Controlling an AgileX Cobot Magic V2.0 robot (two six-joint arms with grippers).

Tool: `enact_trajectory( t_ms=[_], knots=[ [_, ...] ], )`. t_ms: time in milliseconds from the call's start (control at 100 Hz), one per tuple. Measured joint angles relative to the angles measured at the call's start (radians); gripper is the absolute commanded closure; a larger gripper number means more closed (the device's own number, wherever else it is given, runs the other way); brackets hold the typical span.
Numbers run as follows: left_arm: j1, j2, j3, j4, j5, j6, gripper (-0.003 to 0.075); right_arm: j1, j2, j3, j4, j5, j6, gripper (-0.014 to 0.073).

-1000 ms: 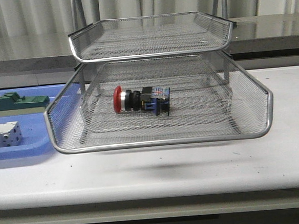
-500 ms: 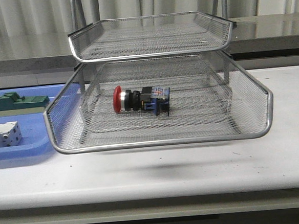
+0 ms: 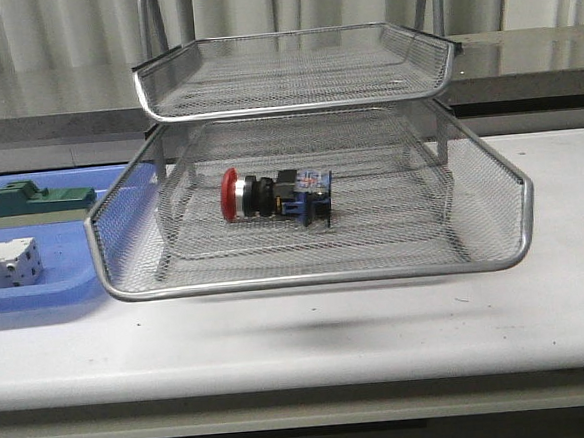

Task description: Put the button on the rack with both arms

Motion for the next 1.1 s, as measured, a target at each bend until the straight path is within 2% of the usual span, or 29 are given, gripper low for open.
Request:
enact_trajectory(
  t_ms=[460, 750, 910, 1100],
  knots=[
    [0.0, 0.0, 0.0, -0.003, -0.002, 0.0, 0.074, 0.0, 0.0, 0.0, 0.0, -0.002, 0.0, 0.0664],
    [0.0, 0.0, 0.0, -0.003, -0.005, -0.002, 0.074, 0.0, 0.029, 0.0, 0.052, -0.097, -0.019, 0.0664],
    [0.0, 0.0, 0.0, -0.003, -0.005, -0.002, 0.074, 0.0, 0.14, 0.0, 0.166, -0.123, -0.12, 0.0664],
    [0.0, 0.0, 0.0, -0.003, -0.005, -0.002, 0.074, 0.0, 0.315, 0.0, 0.36, -0.137, -0.367, 0.0664]
  ],
)
